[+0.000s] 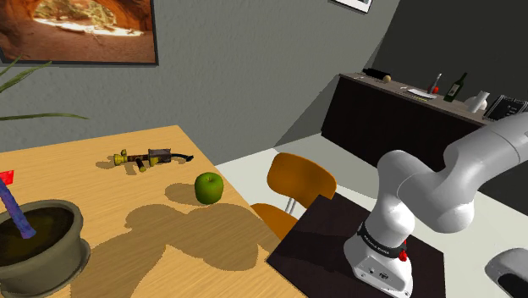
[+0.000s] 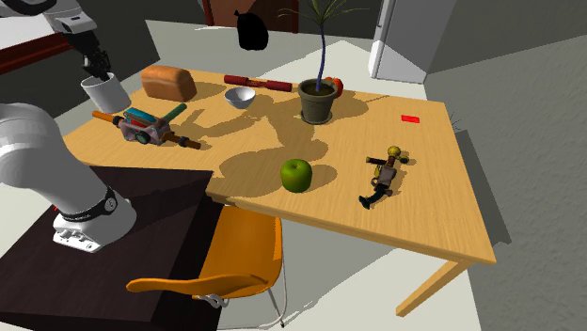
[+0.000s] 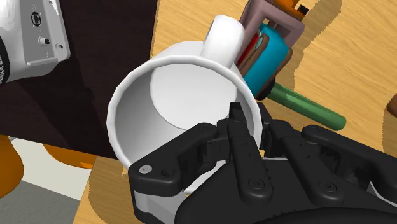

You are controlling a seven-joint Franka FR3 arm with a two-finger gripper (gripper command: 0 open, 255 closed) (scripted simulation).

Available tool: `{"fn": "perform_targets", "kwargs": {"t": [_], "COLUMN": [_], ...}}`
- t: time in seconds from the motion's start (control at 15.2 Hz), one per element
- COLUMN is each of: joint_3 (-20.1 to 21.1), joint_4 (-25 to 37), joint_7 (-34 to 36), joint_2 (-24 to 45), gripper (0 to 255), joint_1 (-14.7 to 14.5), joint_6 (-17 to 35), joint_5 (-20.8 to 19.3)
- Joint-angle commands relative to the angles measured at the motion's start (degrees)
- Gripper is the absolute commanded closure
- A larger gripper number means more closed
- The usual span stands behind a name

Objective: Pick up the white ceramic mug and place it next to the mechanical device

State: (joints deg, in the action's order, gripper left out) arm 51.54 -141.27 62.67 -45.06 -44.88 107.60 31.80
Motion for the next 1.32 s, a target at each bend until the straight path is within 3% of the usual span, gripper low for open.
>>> {"fn": "perform_targets", "kwargs": {"t": [0.0, 0.59, 1.25], "joint_3": [1.92, 13.52, 28.74], "joint_4": [0.98, 10.93, 24.81], "joint_7": [2.84, 15.59, 27.11], "joint_2": [-0.59, 1.32, 3.14], "gripper": [255, 255, 255], "joint_1": [-1.26, -0.73, 7.27], "joint_6": [-0.75, -2.73, -4.34], "joint_5": [1.30, 4.80, 7.05]}}
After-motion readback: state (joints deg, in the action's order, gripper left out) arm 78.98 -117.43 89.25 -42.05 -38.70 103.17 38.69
